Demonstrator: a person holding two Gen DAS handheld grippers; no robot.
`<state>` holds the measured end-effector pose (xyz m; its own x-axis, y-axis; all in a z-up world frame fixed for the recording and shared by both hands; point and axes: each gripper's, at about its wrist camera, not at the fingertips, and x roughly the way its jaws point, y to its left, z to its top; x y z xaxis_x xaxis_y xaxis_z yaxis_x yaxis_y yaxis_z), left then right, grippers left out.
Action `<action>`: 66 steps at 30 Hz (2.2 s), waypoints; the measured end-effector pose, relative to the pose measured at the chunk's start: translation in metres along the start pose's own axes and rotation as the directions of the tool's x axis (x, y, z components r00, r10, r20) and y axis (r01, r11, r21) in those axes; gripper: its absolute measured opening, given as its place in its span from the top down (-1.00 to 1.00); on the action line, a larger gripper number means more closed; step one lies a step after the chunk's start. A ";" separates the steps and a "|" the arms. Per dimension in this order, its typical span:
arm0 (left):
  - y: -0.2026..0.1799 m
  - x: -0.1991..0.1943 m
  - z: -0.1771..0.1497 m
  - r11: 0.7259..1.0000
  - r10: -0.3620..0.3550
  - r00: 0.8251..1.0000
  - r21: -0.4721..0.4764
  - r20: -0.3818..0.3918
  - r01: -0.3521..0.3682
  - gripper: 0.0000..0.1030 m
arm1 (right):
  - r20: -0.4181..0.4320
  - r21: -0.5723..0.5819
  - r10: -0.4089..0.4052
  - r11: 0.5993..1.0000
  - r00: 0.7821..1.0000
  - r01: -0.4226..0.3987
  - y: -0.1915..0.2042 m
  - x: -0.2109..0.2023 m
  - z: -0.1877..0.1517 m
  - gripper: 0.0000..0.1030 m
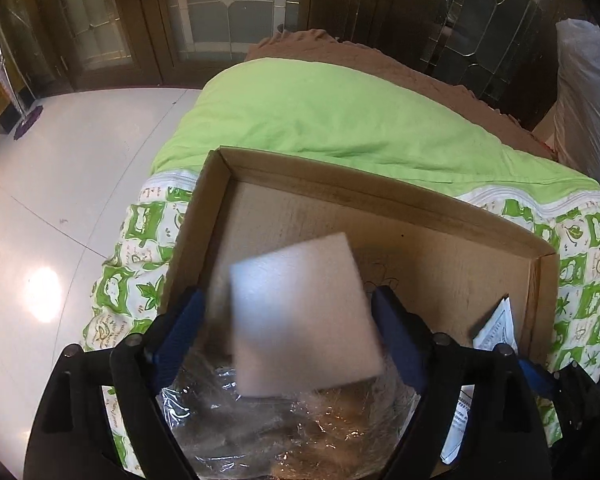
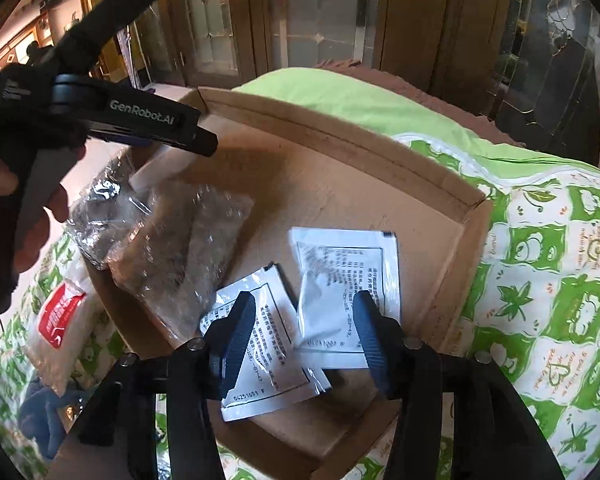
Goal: Organize soft objects
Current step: 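Grasp the red-labelled white packet with left tool while right tool reaches the plastic bag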
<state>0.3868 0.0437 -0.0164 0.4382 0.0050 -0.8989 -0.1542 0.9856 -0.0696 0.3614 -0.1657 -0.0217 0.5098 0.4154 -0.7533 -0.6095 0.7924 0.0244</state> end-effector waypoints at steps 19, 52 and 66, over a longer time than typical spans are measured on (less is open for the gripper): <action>0.015 -0.066 -0.095 0.989 0.050 0.999 0.140 0.014 -0.052 -0.66 | 0.028 0.176 0.067 0.982 0.997 -0.071 0.001 -0.074 -0.073 -0.87; 0.040 -0.066 -0.182 0.996 -0.008 0.999 -0.095 -0.047 0.003 -0.66 | -0.178 0.291 0.151 0.952 0.972 -0.094 0.038 -0.047 -0.124 -0.90; 0.022 -0.020 -0.180 0.999 -0.004 0.992 -0.049 -0.123 -0.002 0.12 | -0.202 0.241 0.154 0.965 0.967 -0.103 0.071 -0.034 -0.112 -0.91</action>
<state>0.2154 0.0346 -0.0775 0.3266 -0.0199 -0.9449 -0.1982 0.9761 -0.0891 0.2325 -0.1739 -0.0679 0.2765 0.4336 -0.8576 -0.4946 0.8294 0.2598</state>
